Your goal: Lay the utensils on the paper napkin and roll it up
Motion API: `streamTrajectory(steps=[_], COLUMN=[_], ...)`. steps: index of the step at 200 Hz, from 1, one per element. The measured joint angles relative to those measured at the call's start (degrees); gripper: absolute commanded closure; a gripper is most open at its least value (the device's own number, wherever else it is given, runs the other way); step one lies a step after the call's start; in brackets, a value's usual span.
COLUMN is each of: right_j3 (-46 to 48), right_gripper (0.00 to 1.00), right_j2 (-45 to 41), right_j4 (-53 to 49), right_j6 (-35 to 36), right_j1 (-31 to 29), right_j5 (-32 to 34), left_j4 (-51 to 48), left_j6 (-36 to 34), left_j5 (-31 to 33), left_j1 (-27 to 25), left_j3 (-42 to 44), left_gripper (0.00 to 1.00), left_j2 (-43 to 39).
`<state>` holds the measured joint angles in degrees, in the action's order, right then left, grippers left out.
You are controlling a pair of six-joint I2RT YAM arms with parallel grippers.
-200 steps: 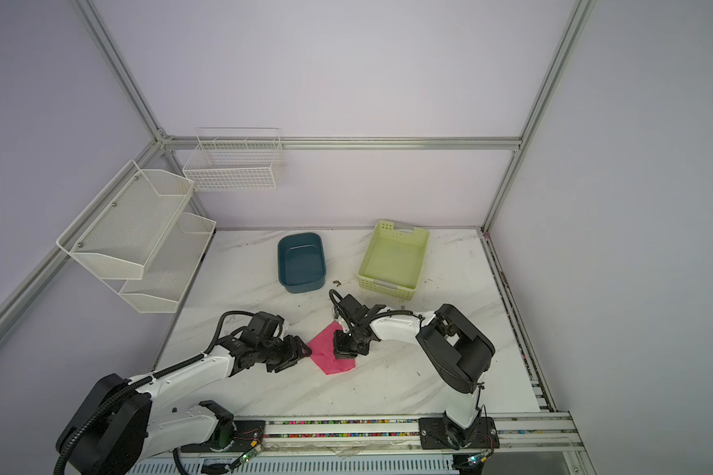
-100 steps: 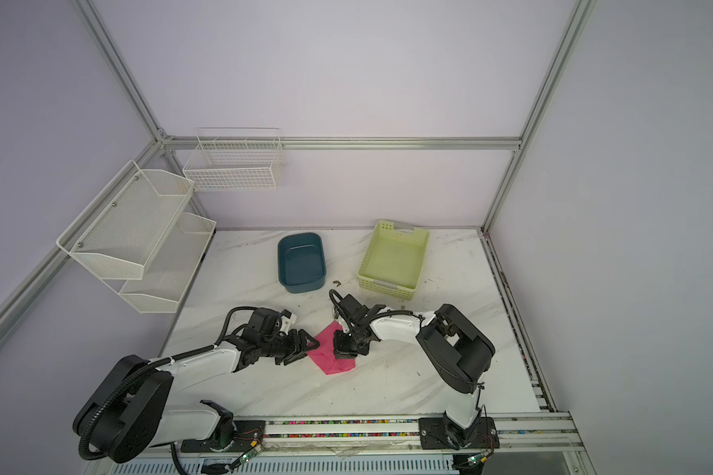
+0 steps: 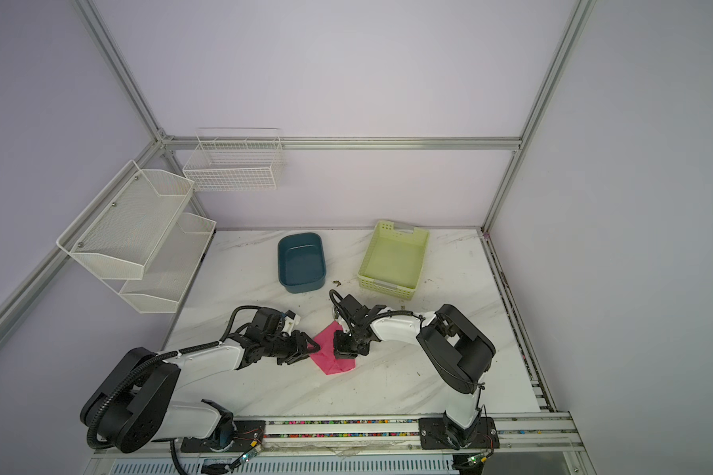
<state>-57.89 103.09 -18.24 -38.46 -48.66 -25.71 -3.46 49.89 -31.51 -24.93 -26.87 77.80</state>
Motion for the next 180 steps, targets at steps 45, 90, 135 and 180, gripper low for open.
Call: streamTrajectory(steps=[45, 90, 135, 180], right_j3=[0.0, 0.0, 0.0, 0.0], right_gripper=[1.0, 1.0, 1.0, 1.0], right_j2=[0.0, 0.0, 0.0, 0.0], right_j4=[0.0, 0.0, 0.0, 0.0], right_j6=[0.0, 0.0, 0.0, 0.1], right_j1=[0.0, 0.0, 0.0, 0.0], right_j5=[0.0, 0.0, 0.0, 0.0], left_j4=[-4.9, -6.1, -7.0, -4.5], left_j6=[-1.6, -2.6, -3.0, -1.5], left_j5=[2.4, 2.2, 1.8, -0.8], left_j1=[0.0, -0.5, -2.0, -3.7], left_j3=[-1.7, -2.9, -5.9, -9.4], left_gripper=[0.72, 0.83, 0.9, 0.9], left_j2=[-4.8, -2.4, -0.7, 3.4])
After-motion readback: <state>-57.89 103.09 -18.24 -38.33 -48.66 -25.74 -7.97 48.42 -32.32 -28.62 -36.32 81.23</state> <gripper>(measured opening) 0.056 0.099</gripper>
